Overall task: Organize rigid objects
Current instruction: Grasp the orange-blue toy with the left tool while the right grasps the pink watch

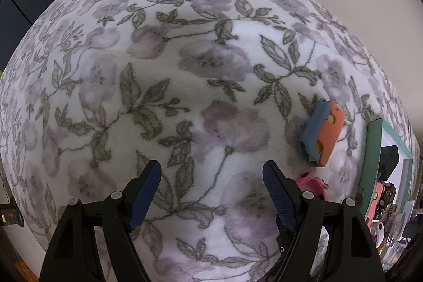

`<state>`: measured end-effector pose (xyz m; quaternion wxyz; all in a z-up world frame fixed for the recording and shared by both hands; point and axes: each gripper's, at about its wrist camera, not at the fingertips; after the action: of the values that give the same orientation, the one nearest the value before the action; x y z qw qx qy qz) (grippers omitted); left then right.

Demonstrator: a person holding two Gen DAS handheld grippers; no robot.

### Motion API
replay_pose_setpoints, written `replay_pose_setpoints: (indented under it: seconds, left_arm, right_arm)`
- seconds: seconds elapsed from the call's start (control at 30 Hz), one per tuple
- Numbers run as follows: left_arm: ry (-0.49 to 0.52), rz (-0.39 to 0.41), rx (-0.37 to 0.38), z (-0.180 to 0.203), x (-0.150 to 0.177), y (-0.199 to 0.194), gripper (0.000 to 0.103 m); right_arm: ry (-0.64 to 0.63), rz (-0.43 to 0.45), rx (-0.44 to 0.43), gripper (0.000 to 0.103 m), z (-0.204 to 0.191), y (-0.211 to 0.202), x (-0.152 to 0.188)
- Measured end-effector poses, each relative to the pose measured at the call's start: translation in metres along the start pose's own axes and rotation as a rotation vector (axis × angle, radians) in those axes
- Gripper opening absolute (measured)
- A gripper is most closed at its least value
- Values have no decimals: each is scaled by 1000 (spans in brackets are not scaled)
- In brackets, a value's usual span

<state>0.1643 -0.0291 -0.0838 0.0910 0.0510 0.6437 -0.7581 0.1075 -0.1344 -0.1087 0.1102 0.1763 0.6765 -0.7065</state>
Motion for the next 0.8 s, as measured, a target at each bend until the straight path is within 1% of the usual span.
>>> replay_pose_setpoints:
  seconds: [0.13, 0.23, 0.47, 0.63, 0.8]
  left_arm:
    - [6, 9, 26, 6, -1, -1, 80]
    - [15, 17, 59, 15, -4, 0, 80]
    - [56, 33, 139, 44, -10, 12, 80]
    - [89, 55, 188, 55, -15, 21, 80]
    - [136, 81, 209, 68, -18, 27, 80]
  right_arm:
    - [23, 5, -17, 54, 5, -1, -2]
    - [41, 15, 3, 53, 12, -4, -2]
    - [113, 30, -6, 53, 40, -11, -3]
    - [145, 59, 5, 53, 56, -24, -6]
    - [175, 84, 12, 53, 73, -35, -7]
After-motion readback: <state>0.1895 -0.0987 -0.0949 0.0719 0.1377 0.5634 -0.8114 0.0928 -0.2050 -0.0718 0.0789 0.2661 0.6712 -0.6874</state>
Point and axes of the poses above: each gripper's, at about its wrist camera, not at the fingertips, and y roughly the way its jaws point, z to its right, x to its underside, and after that the axes turned 7 degrees about x, right-handed
